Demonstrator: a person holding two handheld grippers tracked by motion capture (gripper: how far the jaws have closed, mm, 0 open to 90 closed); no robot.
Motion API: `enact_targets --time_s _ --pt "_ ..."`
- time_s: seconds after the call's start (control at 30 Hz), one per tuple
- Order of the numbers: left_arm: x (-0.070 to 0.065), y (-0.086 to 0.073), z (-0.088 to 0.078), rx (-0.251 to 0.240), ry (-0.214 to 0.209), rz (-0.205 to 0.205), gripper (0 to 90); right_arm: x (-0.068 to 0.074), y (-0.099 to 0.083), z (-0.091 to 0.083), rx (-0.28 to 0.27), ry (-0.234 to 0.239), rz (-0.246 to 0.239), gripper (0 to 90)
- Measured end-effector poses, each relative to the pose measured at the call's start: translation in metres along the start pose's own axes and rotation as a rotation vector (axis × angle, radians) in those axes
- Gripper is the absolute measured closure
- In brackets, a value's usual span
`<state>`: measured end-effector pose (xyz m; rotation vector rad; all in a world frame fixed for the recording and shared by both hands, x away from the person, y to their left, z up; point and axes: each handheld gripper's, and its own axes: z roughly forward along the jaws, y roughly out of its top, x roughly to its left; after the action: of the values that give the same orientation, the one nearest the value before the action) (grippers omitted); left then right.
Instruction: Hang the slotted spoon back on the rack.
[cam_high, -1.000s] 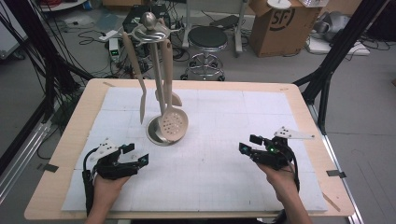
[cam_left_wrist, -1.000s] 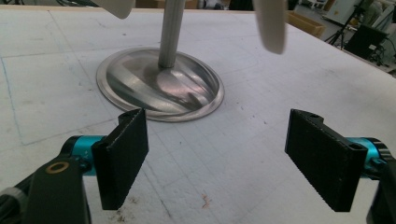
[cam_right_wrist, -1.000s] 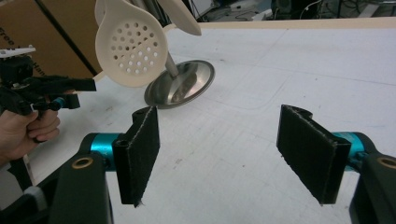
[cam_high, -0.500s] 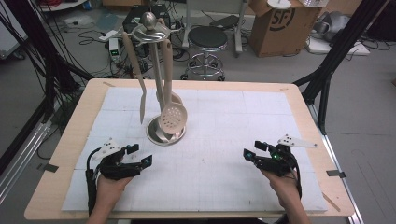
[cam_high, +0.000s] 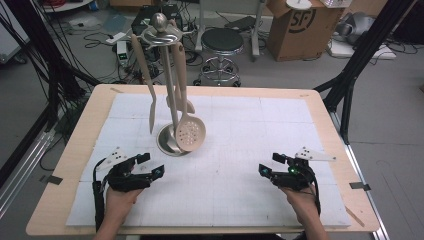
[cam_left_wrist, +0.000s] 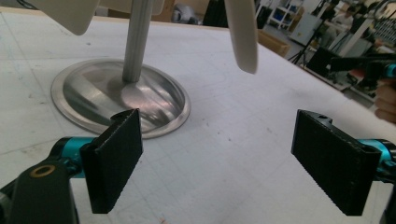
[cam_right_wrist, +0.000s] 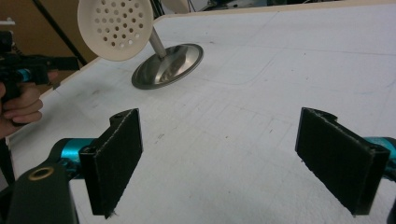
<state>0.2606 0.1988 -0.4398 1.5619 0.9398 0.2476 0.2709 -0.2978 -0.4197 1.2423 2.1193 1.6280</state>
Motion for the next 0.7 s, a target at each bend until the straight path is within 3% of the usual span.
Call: enact_targets --time_s 0.17,0.43,0.7 --pt "0.0 0.0 -0.001 -0.02 -0.014 -0.01 17.0 0.007 0.001 0.004 0.005 0.008 -0.032 11.6" --pt "-0.005 0.002 -0.003 -0.061 -0.022 0.016 17.0 0.011 0.001 0.005 -0.026 0.012 -0.069 11.1" --pt "-0.006 0.002 -0.002 -0.046 -0.021 0.037 17.4 0.009 -0.001 0.005 -0.032 0.012 -0.054 11.1"
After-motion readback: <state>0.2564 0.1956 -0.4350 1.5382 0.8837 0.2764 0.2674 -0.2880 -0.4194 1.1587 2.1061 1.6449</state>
